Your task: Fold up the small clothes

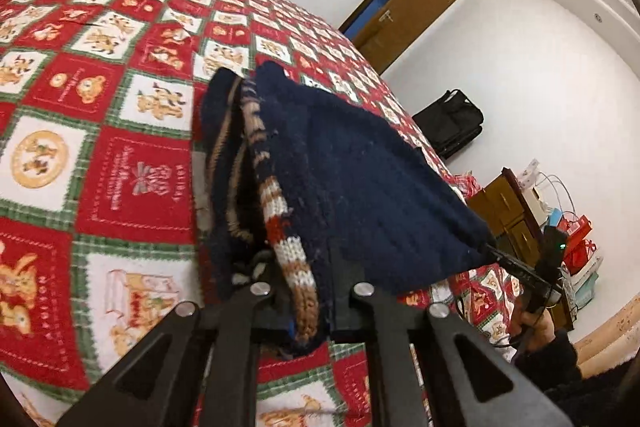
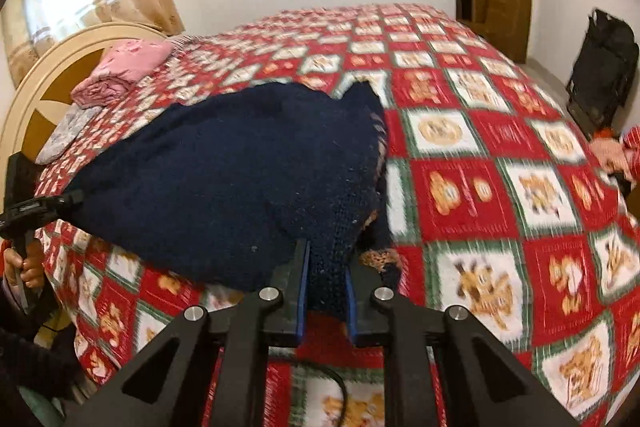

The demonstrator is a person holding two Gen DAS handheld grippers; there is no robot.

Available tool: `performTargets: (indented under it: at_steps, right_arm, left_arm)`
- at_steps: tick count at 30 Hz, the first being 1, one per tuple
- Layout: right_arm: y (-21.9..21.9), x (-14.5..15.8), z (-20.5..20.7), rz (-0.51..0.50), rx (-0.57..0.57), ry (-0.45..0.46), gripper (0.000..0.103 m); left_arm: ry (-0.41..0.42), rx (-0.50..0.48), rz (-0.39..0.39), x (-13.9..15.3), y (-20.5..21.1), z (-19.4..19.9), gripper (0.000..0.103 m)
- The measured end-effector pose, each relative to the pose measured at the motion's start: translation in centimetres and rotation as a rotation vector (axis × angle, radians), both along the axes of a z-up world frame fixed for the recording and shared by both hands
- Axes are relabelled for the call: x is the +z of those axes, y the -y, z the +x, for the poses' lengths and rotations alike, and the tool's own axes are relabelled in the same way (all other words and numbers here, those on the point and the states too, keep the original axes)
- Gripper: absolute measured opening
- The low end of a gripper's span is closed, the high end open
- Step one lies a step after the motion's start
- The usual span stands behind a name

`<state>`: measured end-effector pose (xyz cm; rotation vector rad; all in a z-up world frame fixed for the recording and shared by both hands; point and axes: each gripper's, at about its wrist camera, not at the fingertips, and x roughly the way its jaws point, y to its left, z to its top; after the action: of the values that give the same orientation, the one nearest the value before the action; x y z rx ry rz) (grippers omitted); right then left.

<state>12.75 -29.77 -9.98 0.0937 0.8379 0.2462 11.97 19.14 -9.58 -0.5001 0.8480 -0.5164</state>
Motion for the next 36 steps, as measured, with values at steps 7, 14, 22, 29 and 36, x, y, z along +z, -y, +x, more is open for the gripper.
performTargets:
  at_steps: [7, 14, 22, 29, 36]
  right_arm:
    - [1.9, -3.7, 0.5, 0.072, -0.046, -0.060, 0.015]
    - [4.8, -1.9, -0.1, 0.268, -0.113, -0.105, 0.035]
    - [4.1, 4.1, 2.4, 0.235, -0.173, 0.080, 0.053]
    - [-4.5, 4.6, 12.1, 0.034, -0.096, 0.061, 0.034]
    - [-4.8, -1.8, 20.3, -0.082, -0.213, -0.117, 0.034]
  left_arm:
    - [-0.076, 0.015, -0.021, -4.3, -1.3, -0.2, 0.012]
    - [-0.050, 0.050, 0.073, -0.8, -2.5, -0.4, 0.031]
    - [0.050, 0.104, 0.170, 5.3, -2.0, 3.4, 0.046]
    - [0.031, 0.070, 0.311, 5.4, 7.1, 11.6, 0.055]
    - [-0.129, 0.217, 0.398, 0.5, 7.8, 17.8, 0.055]
